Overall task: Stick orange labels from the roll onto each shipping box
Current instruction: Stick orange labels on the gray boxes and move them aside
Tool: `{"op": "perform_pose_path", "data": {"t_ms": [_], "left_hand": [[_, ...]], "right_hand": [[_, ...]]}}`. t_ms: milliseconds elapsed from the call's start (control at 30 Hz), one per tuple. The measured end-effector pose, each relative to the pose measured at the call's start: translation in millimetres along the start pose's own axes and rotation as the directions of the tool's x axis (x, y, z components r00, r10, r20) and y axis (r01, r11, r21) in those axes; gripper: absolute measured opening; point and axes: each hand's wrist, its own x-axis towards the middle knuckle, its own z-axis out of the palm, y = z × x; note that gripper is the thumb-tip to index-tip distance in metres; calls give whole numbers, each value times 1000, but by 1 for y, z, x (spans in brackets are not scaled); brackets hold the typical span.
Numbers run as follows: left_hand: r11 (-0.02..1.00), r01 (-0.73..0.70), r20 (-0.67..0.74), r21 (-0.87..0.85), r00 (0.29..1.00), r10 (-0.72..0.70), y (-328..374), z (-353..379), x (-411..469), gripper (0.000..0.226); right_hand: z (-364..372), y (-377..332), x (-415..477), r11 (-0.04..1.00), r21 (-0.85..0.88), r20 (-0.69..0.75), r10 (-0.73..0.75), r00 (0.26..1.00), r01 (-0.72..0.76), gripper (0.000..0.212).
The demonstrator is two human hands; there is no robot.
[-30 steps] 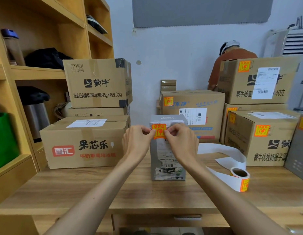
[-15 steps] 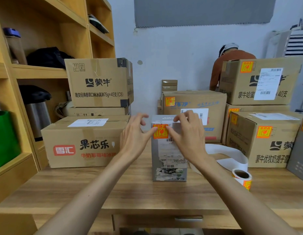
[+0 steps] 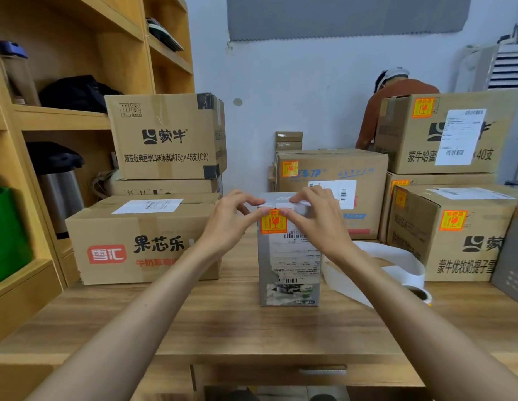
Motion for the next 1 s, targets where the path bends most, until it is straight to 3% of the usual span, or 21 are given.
{"op": "perform_pose_path", "data": {"t_ms": [233, 433, 733, 1000], "left_hand": [[998, -7, 32, -58, 999, 9, 1, 0, -1, 24], [988, -114, 38, 108, 993, 111, -8, 11, -8, 31], [968, -177, 47, 175, 984, 172, -17, 15, -13, 48], [965, -205, 139, 161, 973, 183, -30, 5, -7, 50]], "right_hand": [[-1, 5, 0, 999, -9, 13, -38, 999, 39, 27], [3, 9, -7, 965, -220, 20, -144, 989, 145, 45], [4, 11, -10, 918, -331, 42, -216, 976, 218, 59], [-4, 19, -7, 942, -238, 111, -217, 970, 238, 55]]}}
